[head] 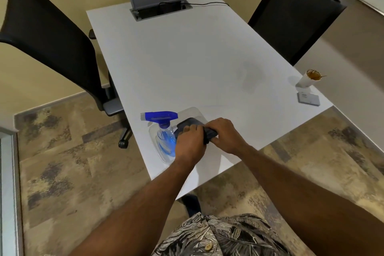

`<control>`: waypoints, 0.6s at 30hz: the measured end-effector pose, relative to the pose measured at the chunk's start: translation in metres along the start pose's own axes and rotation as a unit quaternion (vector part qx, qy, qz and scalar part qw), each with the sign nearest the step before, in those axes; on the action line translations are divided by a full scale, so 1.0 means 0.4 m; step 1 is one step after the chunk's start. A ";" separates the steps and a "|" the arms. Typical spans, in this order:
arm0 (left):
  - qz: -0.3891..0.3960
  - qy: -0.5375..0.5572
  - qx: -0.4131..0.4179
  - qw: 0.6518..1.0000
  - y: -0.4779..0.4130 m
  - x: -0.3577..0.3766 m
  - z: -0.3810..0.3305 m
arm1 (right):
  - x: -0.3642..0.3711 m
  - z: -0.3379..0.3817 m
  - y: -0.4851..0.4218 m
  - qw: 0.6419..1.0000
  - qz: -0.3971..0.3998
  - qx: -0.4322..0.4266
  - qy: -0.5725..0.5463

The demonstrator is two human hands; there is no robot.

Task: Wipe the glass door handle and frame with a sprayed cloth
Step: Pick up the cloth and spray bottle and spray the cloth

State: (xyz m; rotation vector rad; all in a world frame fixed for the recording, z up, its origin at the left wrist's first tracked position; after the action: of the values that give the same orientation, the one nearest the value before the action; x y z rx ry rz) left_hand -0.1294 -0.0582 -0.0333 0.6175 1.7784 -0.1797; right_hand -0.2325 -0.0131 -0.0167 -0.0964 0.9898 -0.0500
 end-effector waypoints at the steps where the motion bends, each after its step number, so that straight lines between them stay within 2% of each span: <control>1: -0.006 0.013 -0.002 1.000 0.002 -0.013 -0.005 | -0.011 0.000 0.007 1.000 -0.017 0.004 -0.019; 7: -0.065 0.033 0.065 0.995 0.038 -0.096 -0.049 | -0.072 0.006 0.053 0.992 -0.099 0.024 -0.073; 10: -0.062 0.049 0.092 0.993 0.059 -0.138 -0.066 | -0.095 0.004 0.086 0.984 -0.139 0.036 -0.104; 13: -0.054 0.076 0.099 0.991 0.088 -0.191 -0.069 | -0.095 0.003 0.115 0.976 -0.156 0.063 -0.136; 18: -0.057 0.157 0.081 0.983 0.147 -0.287 -0.045 | -0.105 0.080 0.117 0.957 -0.211 0.058 -0.190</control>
State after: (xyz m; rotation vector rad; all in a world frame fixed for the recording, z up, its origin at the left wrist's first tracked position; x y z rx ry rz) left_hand -0.0957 -0.0366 0.0906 0.6895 2.1217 -0.3212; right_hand -0.2287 0.0391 0.0308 -0.2001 0.5664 -0.4649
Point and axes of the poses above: each hand's wrist, its own y-axis away from the middle knuckle, its own x-axis out of the palm, z = x × y, the point moved 7 cm from there along -y, towards the middle knuckle, and after that the axes turned 14 degrees about -x, right-handed, at the moved point
